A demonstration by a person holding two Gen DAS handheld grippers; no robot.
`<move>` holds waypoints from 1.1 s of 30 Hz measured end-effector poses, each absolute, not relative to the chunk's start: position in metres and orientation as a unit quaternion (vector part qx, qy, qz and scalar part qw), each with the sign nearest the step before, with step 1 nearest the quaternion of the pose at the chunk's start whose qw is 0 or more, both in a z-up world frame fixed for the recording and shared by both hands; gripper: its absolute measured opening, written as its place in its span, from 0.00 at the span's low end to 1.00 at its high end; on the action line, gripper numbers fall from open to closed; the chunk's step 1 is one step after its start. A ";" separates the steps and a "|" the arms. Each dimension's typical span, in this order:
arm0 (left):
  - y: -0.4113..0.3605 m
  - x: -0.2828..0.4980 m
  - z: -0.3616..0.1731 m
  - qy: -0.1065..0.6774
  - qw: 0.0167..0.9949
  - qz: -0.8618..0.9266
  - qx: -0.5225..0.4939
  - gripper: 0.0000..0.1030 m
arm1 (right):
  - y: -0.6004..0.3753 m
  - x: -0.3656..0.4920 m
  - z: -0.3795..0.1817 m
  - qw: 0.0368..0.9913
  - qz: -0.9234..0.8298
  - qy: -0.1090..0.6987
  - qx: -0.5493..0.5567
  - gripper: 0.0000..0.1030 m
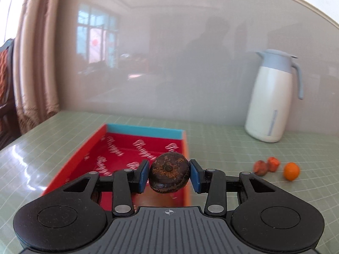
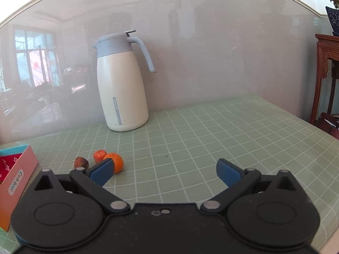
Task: Organize fruits
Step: 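Carry the brown fruit with the left tool into the red box and release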
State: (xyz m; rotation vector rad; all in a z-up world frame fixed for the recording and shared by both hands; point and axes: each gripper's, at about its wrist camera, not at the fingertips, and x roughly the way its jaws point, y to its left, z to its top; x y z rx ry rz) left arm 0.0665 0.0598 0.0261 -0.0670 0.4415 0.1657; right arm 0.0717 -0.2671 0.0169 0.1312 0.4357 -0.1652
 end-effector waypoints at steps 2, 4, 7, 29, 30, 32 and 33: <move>0.071 0.066 0.024 0.223 0.969 0.098 -0.037 0.40 | -0.262 0.073 0.017 0.971 -0.078 0.216 0.062 1.00; 0.082 0.065 0.021 0.227 0.967 0.114 -0.037 0.40 | -0.258 0.074 0.018 0.972 -0.073 0.215 0.062 1.00; 0.095 0.067 0.016 0.242 0.961 0.126 -0.050 0.40 | -0.251 0.075 0.019 0.973 -0.068 0.213 0.057 1.00; 0.125 0.077 0.000 0.281 0.938 0.175 -0.106 0.62 | -0.238 0.068 0.022 0.973 -0.108 0.201 0.027 1.00; 0.125 0.075 0.001 0.274 0.939 0.178 -0.106 0.68 | -0.239 0.068 0.022 0.973 -0.112 0.200 0.026 1.00; 0.124 0.070 0.005 0.259 0.943 0.180 -0.107 0.75 | -0.240 0.068 0.022 0.972 -0.117 0.201 0.025 1.00; 0.124 0.068 0.007 0.254 0.945 0.178 -0.106 0.75 | -0.241 0.068 0.021 0.972 -0.119 0.202 0.025 1.00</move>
